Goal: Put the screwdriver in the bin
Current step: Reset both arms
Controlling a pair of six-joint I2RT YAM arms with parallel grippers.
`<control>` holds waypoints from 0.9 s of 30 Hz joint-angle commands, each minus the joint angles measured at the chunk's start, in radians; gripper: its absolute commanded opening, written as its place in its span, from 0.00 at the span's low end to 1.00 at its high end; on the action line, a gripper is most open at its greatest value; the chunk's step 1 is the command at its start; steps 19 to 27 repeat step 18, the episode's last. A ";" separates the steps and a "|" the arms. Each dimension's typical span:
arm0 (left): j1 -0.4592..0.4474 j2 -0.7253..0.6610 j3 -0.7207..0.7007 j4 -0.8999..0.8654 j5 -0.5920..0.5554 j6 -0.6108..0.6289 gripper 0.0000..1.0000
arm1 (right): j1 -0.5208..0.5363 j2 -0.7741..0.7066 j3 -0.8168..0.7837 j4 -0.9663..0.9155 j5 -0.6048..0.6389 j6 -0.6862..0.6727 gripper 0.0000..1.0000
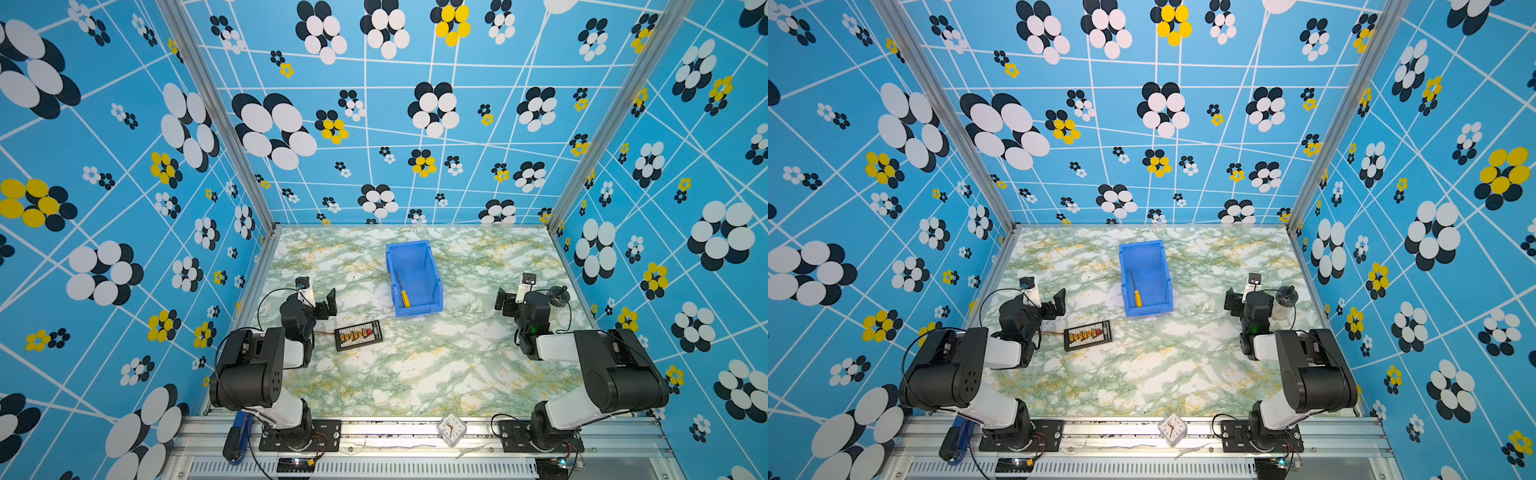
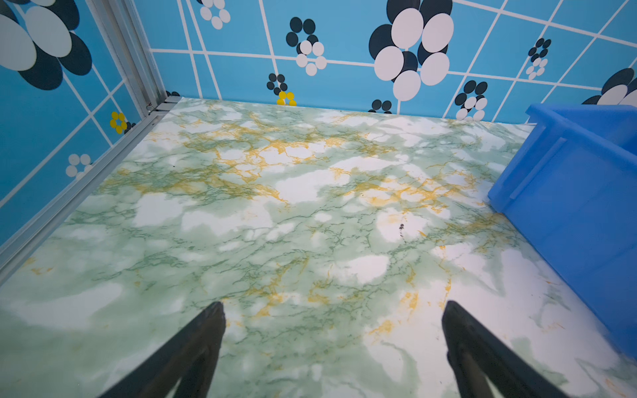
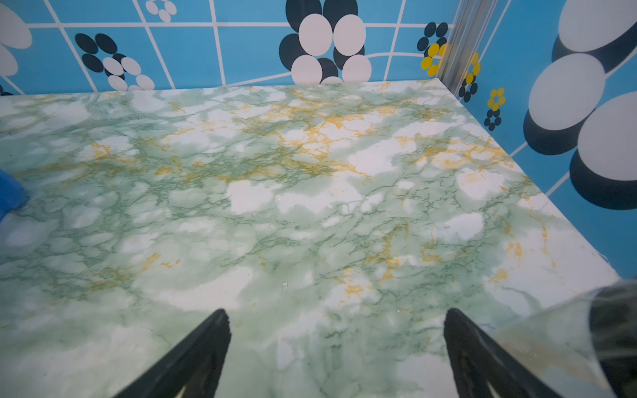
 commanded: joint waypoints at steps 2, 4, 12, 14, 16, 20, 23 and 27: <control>0.001 -0.003 0.009 -0.010 0.006 0.006 0.99 | -0.005 -0.002 0.012 0.026 -0.015 -0.002 0.99; 0.000 -0.005 -0.001 0.007 -0.004 0.004 0.99 | -0.005 -0.002 0.012 0.026 -0.015 -0.002 0.99; 0.000 -0.003 0.001 0.004 0.000 0.004 0.99 | -0.005 -0.001 0.013 0.026 -0.015 -0.002 0.99; 0.000 -0.004 0.000 0.003 0.000 0.004 0.99 | -0.005 0.000 0.014 0.024 -0.015 -0.001 0.99; 0.000 -0.004 0.001 0.004 0.000 0.005 0.99 | -0.005 -0.001 0.015 0.021 -0.016 -0.001 0.99; 0.001 -0.004 0.002 0.003 -0.001 0.004 0.99 | -0.006 -0.002 0.013 0.025 -0.015 -0.003 0.99; 0.001 -0.004 0.002 0.003 -0.001 0.004 0.99 | -0.006 -0.002 0.013 0.025 -0.015 -0.003 0.99; 0.001 -0.004 0.002 0.003 -0.001 0.004 0.99 | -0.006 -0.002 0.013 0.025 -0.015 -0.003 0.99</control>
